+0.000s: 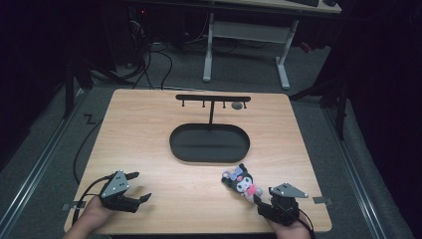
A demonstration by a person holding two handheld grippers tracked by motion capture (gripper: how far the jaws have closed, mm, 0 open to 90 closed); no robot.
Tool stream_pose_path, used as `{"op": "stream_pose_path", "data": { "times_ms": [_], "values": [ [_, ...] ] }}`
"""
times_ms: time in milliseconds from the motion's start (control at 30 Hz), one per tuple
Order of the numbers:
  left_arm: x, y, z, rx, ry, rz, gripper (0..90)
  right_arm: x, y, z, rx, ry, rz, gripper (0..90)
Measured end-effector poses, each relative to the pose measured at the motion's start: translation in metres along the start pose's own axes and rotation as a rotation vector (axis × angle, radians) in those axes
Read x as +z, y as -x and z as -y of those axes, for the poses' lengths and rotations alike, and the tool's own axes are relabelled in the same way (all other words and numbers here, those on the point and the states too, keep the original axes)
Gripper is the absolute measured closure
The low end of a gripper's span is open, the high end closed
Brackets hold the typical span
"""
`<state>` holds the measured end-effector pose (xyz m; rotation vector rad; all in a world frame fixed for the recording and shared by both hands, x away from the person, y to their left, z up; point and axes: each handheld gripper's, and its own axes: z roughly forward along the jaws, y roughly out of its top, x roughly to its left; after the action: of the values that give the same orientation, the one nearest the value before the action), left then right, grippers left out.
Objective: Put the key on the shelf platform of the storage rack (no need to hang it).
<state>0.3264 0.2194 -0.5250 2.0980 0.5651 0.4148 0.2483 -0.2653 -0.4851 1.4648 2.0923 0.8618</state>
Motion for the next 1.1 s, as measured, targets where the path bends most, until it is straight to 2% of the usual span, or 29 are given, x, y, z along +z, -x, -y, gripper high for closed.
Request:
{"op": "stream_pose_path", "data": {
  "times_ms": [100,200,233,367,400,433,567,600,700,733,767,800,867,1100],
  "values": [
    [0.000,0.000,0.000,0.001,-0.001,0.000,15.6,-0.001,-0.001,-0.001,-0.011,-0.021,-0.007,34.8],
    [0.000,0.000,0.000,0.001,0.000,0.002,15.5,-0.003,-0.005,-0.005,-0.039,-0.077,-0.006,30.8],
    [0.000,0.000,0.000,0.001,0.000,0.002,15.5,-0.003,-0.005,-0.005,-0.039,-0.077,-0.006,30.8],
    [0.000,0.000,0.000,-0.001,0.002,0.005,15.6,0.000,-0.006,-0.012,-0.063,-0.154,-0.001,27.3],
    [0.000,-0.001,0.000,-0.002,0.002,0.006,15.6,0.000,-0.006,-0.012,-0.063,-0.154,-0.001,27.3],
    [0.000,-0.001,0.000,-0.003,0.003,0.007,15.5,0.002,-0.005,-0.015,-0.076,-0.186,0.004,26.2],
    [0.000,-0.001,0.000,-0.004,0.003,0.007,15.5,0.006,-0.003,-0.020,-0.081,-0.224,0.002,25.5],
    [0.000,-0.001,0.000,-0.005,0.003,0.007,15.5,0.009,-0.003,-0.023,-0.079,-0.247,-0.004,24.2],
    [0.000,-0.001,0.000,-0.005,0.002,0.007,15.6,0.011,-0.003,-0.026,-0.065,-0.264,-0.023,21.9],
    [0.000,-0.001,0.000,-0.005,0.001,0.007,15.5,0.014,-0.003,-0.029,-0.060,-0.299,-0.036,20.7],
    [0.000,-0.001,0.000,-0.005,0.001,0.007,15.5,0.014,-0.003,-0.029,-0.060,-0.299,-0.036,20.7],
    [0.000,-0.001,0.000,-0.005,0.001,0.007,15.6,0.017,-0.006,-0.032,-0.084,-0.328,-0.033,20.5],
    [0.000,-0.001,0.000,-0.005,0.001,0.006,15.5,0.019,-0.008,-0.035,-0.109,-0.354,-0.026,20.3],
    [0.000,-0.001,0.000,-0.007,0.000,0.008,15.5,0.028,-0.015,-0.045,-0.169,-0.409,-0.017,20.3]
  ]
}}
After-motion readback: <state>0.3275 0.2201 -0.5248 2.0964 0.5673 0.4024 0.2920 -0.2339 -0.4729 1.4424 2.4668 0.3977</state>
